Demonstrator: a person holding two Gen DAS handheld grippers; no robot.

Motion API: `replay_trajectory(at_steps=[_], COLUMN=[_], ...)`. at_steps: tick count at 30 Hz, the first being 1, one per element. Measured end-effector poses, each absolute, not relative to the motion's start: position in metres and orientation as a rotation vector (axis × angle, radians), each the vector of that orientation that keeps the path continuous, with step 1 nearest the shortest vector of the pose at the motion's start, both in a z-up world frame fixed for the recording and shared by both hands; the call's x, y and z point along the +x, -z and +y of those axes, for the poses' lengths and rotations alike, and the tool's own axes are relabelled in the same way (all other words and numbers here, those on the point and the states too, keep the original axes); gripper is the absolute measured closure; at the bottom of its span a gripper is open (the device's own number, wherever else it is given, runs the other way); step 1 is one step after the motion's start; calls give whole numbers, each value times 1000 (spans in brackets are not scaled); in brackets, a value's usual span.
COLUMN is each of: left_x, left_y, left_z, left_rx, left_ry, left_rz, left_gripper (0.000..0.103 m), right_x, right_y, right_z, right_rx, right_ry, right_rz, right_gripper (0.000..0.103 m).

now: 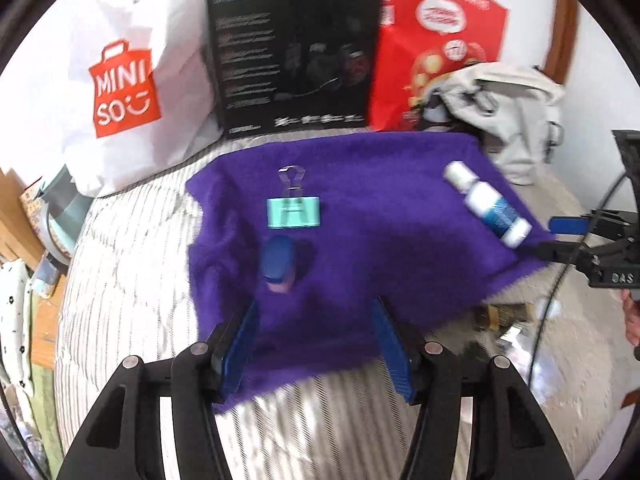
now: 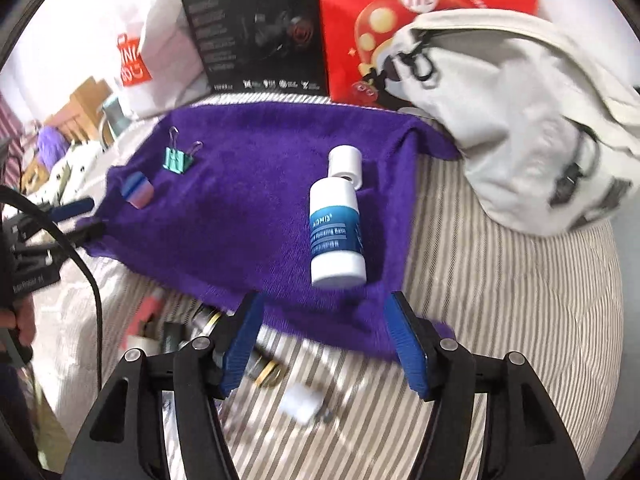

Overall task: Organize rigid objects
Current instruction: 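Grasp the pink marker with the left tool while the right tool grasps the white plug adapter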

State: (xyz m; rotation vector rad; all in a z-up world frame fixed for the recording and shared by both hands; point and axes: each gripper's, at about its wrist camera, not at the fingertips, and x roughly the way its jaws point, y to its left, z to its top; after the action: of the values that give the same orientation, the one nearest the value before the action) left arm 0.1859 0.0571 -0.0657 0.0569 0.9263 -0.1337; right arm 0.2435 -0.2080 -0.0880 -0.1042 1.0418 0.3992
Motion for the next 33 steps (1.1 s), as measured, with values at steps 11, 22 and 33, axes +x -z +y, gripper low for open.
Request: replay_trajectory(at_steps=[11, 22, 33], left_x=[140, 140, 139], left_y=[103, 126, 126], left_z=[16, 0, 15], left_rx=[66, 97, 81], left_ry=[212, 177, 205], left_rz=[1010, 1037, 1007], left_gripper=[47, 47, 53], right_x=[192, 170, 166], right_y=[85, 107, 116], right_z=[-239, -252, -252], right_rx=[-33, -11, -14], right_ry=[-385, -377, -375], right_rz=[1067, 1136, 1160], right_gripper=[39, 39, 39])
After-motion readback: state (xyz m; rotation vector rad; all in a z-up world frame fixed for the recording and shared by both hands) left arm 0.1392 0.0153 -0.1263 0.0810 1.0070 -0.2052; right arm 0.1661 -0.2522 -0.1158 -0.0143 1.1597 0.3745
